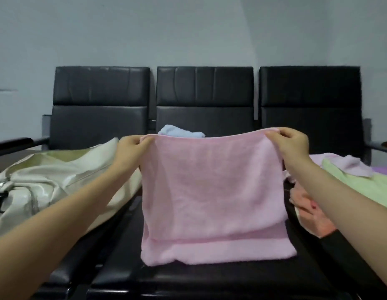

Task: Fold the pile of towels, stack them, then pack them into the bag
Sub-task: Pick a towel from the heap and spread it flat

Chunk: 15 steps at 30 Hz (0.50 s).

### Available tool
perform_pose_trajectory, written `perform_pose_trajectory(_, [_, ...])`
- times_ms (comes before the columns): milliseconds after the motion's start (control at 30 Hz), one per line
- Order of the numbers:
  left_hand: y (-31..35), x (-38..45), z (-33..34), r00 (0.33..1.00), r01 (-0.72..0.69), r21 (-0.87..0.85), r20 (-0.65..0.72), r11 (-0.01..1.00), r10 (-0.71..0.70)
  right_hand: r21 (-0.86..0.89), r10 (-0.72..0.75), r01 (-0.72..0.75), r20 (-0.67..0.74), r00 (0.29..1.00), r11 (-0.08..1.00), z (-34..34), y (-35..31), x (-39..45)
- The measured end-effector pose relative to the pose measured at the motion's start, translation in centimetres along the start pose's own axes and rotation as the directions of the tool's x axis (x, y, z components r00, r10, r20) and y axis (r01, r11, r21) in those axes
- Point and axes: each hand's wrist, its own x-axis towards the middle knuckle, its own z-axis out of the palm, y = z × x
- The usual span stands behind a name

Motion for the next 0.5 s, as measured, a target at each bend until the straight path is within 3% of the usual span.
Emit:
perform_pose_trajectory(233, [8.8, 3.2, -1.0, 0.965, 0.079, -0.378, -0.203, 0.923, -0.166, 0.233, 0.028, -0.028, 0.006, 1.0, 0.972, -0.9, -11.2, 2.5])
perform_pose_trajectory(400, [11.7, 4.6, -2.1, 0.964, 0.072, -0.453, -0.195, 0.889, -0.178, 0.401, 0.141, -0.155, 0.065, 0.988, 0.903, -1.1, -14.3, 4.1])
perform_pose_trajectory(500, [11.6, 6.2, -2.6, 0.959, 0.177, -0.441, -0.124, 0.88, -0.255, 0.308, 0.245, -0.279, 0.143, 0.959, 0.91, -1.5, -13.7, 5.7])
